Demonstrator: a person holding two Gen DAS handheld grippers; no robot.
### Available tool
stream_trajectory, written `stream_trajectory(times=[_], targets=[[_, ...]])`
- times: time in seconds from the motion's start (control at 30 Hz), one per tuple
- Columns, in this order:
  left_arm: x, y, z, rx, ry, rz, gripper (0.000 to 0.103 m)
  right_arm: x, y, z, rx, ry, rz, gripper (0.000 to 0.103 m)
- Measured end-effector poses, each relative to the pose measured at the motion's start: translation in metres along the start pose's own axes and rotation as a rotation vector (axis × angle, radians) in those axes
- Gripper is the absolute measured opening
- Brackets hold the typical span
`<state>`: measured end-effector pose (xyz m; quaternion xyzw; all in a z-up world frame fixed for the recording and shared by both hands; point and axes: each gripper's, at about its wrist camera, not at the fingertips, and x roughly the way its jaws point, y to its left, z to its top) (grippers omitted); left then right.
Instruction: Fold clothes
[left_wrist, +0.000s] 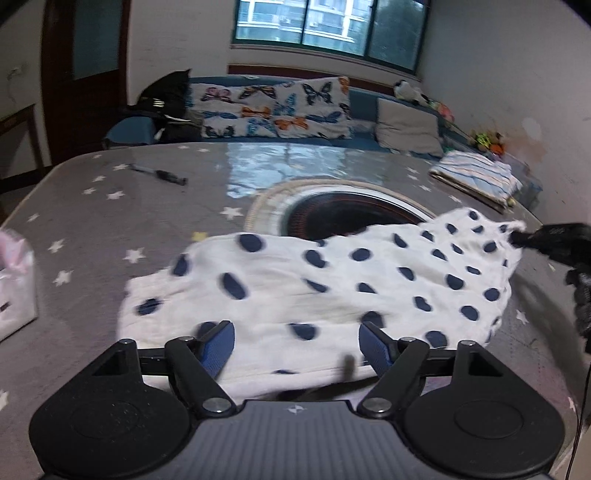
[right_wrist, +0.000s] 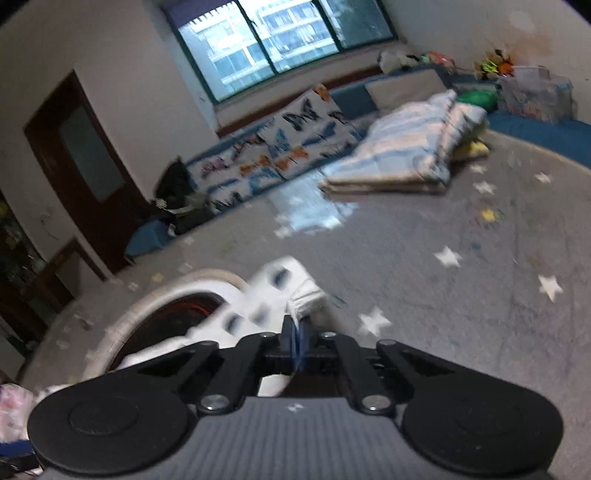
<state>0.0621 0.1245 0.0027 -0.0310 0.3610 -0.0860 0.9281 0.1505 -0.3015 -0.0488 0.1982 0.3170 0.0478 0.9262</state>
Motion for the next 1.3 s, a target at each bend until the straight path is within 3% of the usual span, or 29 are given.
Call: stream_trajectory(times=[0.13, 0.2, 0.33, 0.47, 0.57, 0.6, 0.67, 0.73, 0.83, 1.1, 1.3], targets=[[-0.005, 0.017, -0.003, -0.046, -0.007, 0.011, 0.078, -0.004, 0.011, 0.006, -0.009, -0.011, 0.0, 0.002], [-0.008, 0.021, -0.005, -0.057, -0.014, 0.001, 0.078, -0.006, 0.017, 0.009, -0.013, -0.016, 0.0, 0.009], [-0.008, 0.022, -0.007, -0.048, -0.008, -0.007, 0.079, -0.003, 0.02, 0.006, -0.019, -0.019, -0.027, 0.013], [-0.004, 0.019, -0.006, -0.046, -0.002, -0.016, 0.08, 0.004, 0.018, -0.001, -0.022, -0.017, -0.068, 0.039], [-0.001, 0.014, -0.005, -0.036, 0.003, -0.026, 0.082, 0.009, 0.017, -0.007, -0.025, -0.015, -0.098, 0.042], [-0.001, 0.011, -0.005, -0.03, 0.004, -0.028, 0.082, 0.011, 0.016, -0.009, -0.026, -0.015, -0.109, 0.05], [0.001, 0.006, -0.004, -0.021, 0.008, -0.033, 0.083, 0.014, 0.016, -0.013, -0.028, -0.014, -0.129, 0.055], [0.001, 0.002, -0.002, -0.014, 0.007, -0.044, 0.083, 0.018, 0.015, -0.017, -0.03, -0.013, -0.15, 0.056], [0.003, -0.005, 0.0, -0.004, 0.006, -0.052, 0.083, 0.02, 0.016, -0.018, -0.019, -0.036, -0.202, 0.041], [0.009, -0.02, 0.007, 0.03, 0.01, -0.062, 0.088, 0.024, 0.016, -0.017, -0.049, -0.046, -0.216, 0.045], [0.013, -0.031, 0.011, 0.064, 0.004, -0.038, 0.1, 0.024, 0.01, -0.016, -0.035, -0.039, -0.162, 0.013]])
